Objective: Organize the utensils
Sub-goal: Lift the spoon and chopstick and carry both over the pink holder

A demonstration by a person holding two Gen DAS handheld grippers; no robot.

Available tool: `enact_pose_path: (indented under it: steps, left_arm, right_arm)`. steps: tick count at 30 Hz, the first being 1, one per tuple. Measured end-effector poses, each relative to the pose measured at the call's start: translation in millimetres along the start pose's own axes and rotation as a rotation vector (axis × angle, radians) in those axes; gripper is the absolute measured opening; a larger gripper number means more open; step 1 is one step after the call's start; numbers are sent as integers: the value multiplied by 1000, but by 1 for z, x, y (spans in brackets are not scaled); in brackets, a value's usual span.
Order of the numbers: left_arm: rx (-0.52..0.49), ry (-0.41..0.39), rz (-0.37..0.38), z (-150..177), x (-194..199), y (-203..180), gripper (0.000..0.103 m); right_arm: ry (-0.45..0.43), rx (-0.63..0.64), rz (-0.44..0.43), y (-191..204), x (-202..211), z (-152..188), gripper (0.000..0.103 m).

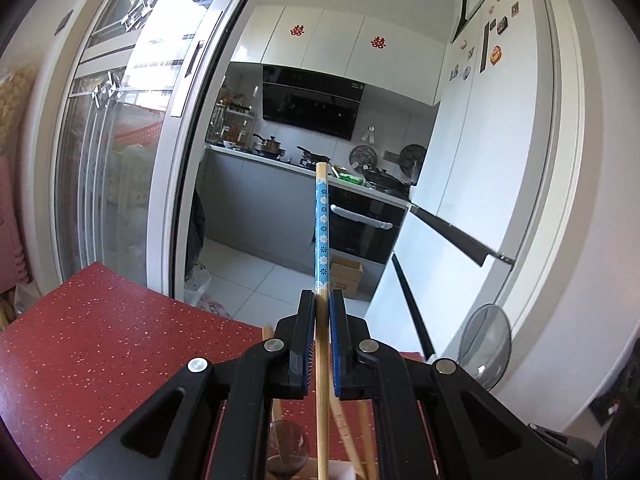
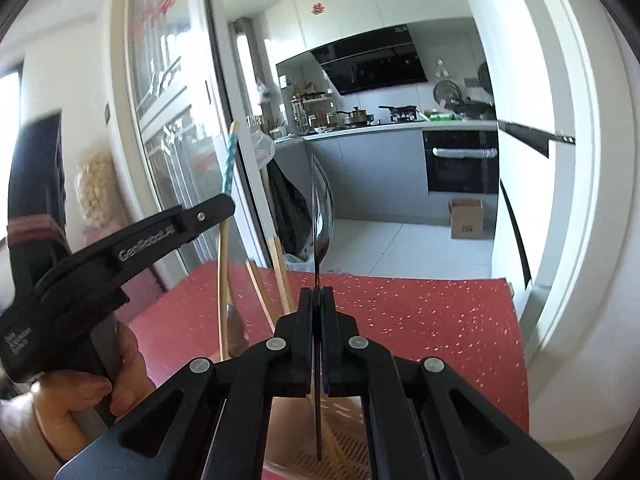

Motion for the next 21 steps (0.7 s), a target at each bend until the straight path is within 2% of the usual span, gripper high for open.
enact_pose_path:
  steps: [6,13,21]
  left_arm:
    - [-39,8,-9,23,8,-2,37]
    - [-74,30,-18,42,24,-2,37]
    - [-159,78,-12,48,33,-8,37]
  right_arm:
    - [22,65,23,-1,-10,25,3]
    - [24,137,31,2,-4,44,3]
    - [82,135,22,2,-7,56,3]
Point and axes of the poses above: each gripper's, at about its wrist camera, not at the fingertips, and x roughly against the way its jaws point, y to its left, z to its underside, the point moved 1 cm from there along -x, roughly the way its jaws point, and after that the axes turned 10 degrees about -y, right-handed, at the moved point
